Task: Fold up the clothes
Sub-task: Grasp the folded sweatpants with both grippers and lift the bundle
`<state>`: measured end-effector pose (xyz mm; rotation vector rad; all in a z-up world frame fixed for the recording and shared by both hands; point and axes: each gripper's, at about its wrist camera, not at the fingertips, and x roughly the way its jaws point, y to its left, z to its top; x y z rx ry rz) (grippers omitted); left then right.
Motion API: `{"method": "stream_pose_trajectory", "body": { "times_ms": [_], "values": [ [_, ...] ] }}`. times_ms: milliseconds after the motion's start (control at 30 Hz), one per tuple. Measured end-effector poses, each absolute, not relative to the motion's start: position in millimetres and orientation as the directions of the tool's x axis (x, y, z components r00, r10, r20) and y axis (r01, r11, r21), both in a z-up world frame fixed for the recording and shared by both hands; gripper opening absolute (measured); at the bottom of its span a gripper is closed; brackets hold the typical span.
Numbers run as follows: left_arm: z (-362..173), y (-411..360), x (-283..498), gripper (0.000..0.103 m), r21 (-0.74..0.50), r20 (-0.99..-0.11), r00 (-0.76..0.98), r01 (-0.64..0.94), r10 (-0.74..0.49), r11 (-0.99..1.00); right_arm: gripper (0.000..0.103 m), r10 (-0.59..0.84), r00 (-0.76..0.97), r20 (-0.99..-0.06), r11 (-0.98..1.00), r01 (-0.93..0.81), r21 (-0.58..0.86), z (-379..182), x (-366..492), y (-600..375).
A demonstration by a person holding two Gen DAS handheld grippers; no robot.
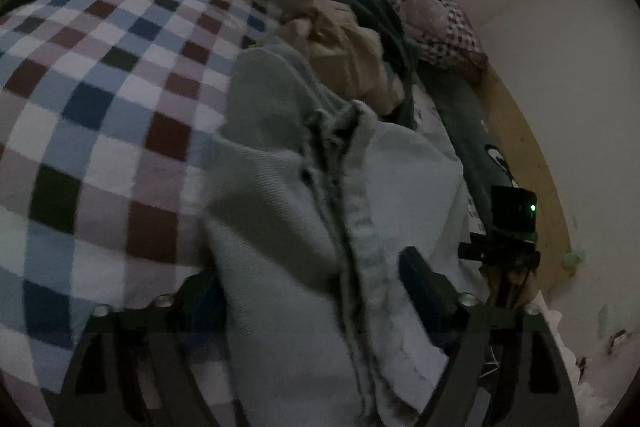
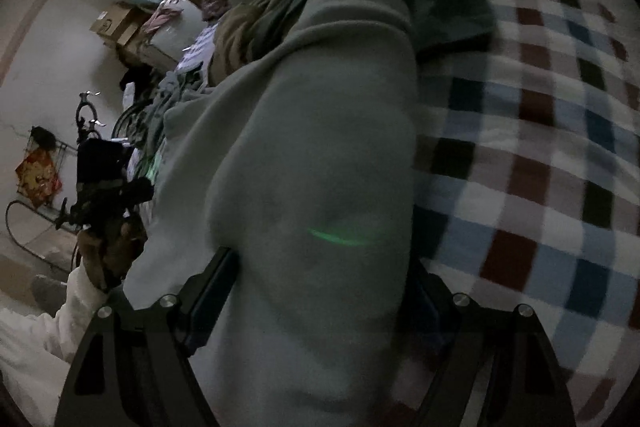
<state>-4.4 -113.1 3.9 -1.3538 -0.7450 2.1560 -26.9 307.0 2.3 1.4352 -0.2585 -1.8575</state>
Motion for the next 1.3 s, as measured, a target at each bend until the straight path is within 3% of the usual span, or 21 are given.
{"method": "stream_pose_trajectory", "body": {
  "times_ms": [167,333,367,500,600,800,1300],
  "values": [
    [3,-101,-14,0.102,-0.653,-0.66,-0.383,-0.134,0.647,-0.745,0.083,-0.662,-0.093,-0.744,-0.694,0.451,0.561,3,-25,307],
    [1,-104,-16,0.102,-0.683,-0.641,-0.393,-0.1,0.659,-0.724,0.076,-0.635,-0.128,-0.762,-0.726,0.438,0.53,7,-19,303],
    [1,-104,-16,0.097,-0.679,-0.647,-0.397,-0.089,0.651,-0.729,0.075,-0.622,-0.142,-0.77,-0.737,0.438,0.515,10,-16,300],
    [4,-101,-11,0.055,-0.616,-0.711,-0.383,-0.065,0.59,-0.785,0.063,-0.563,-0.211,-0.799,-0.786,0.434,0.44,22,-4,293],
    [10,-101,-4,0.039,-0.637,-0.698,-0.39,-0.045,0.601,-0.769,0.053,-0.509,-0.276,-0.815,-0.818,0.451,0.358,37,13,289],
    [31,-93,17,0.03,-0.631,-0.69,-0.411,-0.059,0.595,-0.773,0.042,-0.44,-0.381,-0.813,-0.856,0.452,0.251,68,45,278],
    [85,-18,55,0.028,-0.618,-0.654,-0.423,-0.178,0.627,-0.765,0.04,-0.369,-0.501,-0.783,-0.898,0.408,0.162,112,115,320]
  ]
}}
